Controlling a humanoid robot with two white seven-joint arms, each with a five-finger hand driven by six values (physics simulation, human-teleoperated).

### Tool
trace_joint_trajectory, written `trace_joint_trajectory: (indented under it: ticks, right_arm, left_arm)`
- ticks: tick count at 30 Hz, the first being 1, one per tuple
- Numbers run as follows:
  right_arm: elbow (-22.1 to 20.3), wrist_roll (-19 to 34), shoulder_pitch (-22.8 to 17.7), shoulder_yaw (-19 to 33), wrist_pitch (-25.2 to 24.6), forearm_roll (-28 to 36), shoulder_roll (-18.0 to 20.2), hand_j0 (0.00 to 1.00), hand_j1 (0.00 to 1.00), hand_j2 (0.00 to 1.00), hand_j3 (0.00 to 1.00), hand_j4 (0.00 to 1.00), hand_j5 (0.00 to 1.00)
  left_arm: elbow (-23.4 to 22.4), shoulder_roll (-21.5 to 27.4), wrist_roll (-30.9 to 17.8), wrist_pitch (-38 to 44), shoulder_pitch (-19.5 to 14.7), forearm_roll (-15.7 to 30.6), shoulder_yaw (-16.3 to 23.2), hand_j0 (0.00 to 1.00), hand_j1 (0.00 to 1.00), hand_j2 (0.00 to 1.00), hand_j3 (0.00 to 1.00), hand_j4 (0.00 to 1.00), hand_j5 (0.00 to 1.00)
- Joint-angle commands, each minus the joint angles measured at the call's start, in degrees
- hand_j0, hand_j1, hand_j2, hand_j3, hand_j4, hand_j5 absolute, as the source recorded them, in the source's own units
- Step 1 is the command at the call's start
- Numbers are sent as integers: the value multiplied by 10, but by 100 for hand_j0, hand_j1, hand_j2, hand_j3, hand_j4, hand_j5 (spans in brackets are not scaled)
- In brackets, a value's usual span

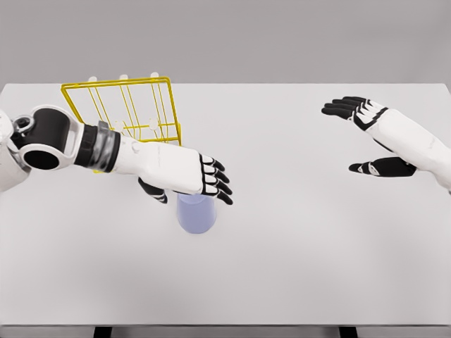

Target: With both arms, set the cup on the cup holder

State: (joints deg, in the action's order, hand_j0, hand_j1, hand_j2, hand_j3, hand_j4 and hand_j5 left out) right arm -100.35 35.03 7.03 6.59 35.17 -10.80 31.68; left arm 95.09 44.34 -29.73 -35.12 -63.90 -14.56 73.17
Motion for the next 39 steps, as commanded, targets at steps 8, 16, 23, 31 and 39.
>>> trace_joint_trajectory:
  ticks: [8,16,23,31,39]
  right_arm:
    - [-1,0,0,-3,-2,4,-1,100,100,100,100,100,100]
    - [-1,0,-1,-4,-2,5,-7,100,100,100,100,100,100]
    - [-1,0,0,-8,-2,4,-11,100,100,100,100,100,100]
    - [-1,0,0,-8,-2,4,-11,100,100,100,100,100,100]
    - [-1,0,1,-8,-2,2,-11,100,100,100,100,100,100]
  left_arm:
    - [-32,-24,1,1,-1,-6,17,100,100,100,100,100,100]
    - [-38,-32,2,1,0,-6,25,100,100,100,100,100,100]
    - [-46,-37,3,1,0,-6,31,98,98,98,98,98,98]
    - [-43,-36,5,1,0,-5,31,68,68,68,68,68,68]
    - [-39,-33,7,1,-4,2,30,52,52,52,52,52,52]
